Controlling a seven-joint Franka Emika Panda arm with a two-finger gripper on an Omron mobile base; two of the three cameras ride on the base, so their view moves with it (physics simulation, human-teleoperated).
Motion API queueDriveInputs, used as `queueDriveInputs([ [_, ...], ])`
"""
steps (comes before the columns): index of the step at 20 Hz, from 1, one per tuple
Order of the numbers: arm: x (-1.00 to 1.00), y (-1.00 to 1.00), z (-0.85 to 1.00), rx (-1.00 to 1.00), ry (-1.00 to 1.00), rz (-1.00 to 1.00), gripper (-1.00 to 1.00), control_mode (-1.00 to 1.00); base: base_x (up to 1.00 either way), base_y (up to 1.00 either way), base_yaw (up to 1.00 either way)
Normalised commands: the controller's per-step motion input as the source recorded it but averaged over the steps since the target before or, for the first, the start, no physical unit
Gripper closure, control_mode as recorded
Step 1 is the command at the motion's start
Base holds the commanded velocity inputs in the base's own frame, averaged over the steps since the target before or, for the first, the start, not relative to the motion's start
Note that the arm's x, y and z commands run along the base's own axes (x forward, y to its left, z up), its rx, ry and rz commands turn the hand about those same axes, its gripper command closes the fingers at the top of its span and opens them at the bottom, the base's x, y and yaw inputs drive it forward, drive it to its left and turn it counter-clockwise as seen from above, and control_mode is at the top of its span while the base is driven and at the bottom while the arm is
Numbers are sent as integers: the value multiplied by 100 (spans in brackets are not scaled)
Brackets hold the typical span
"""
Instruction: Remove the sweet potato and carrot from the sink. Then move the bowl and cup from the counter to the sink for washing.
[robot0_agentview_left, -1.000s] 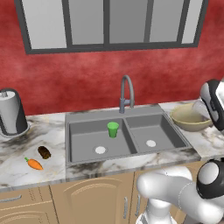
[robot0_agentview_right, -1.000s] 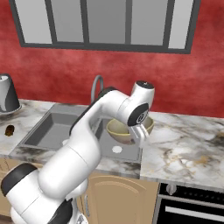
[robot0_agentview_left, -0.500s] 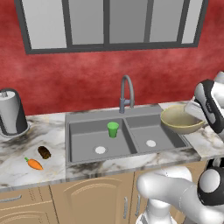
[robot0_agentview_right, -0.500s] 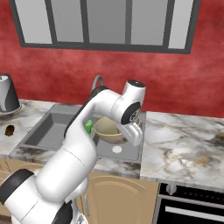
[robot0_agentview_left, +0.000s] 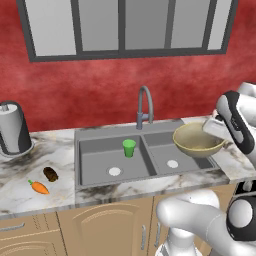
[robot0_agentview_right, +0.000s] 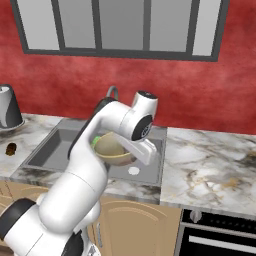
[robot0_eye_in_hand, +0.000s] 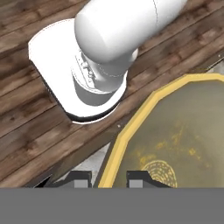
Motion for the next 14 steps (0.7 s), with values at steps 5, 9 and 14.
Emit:
queueDriveInputs([
  [5,-11,24,4,9,6,19,100,-100,0,0,0],
  [9,-10,25,8,12,10,18,100,-100,0,0,0],
  [14,-5,29,6,13,10,17,100,-100,0,0,0],
])
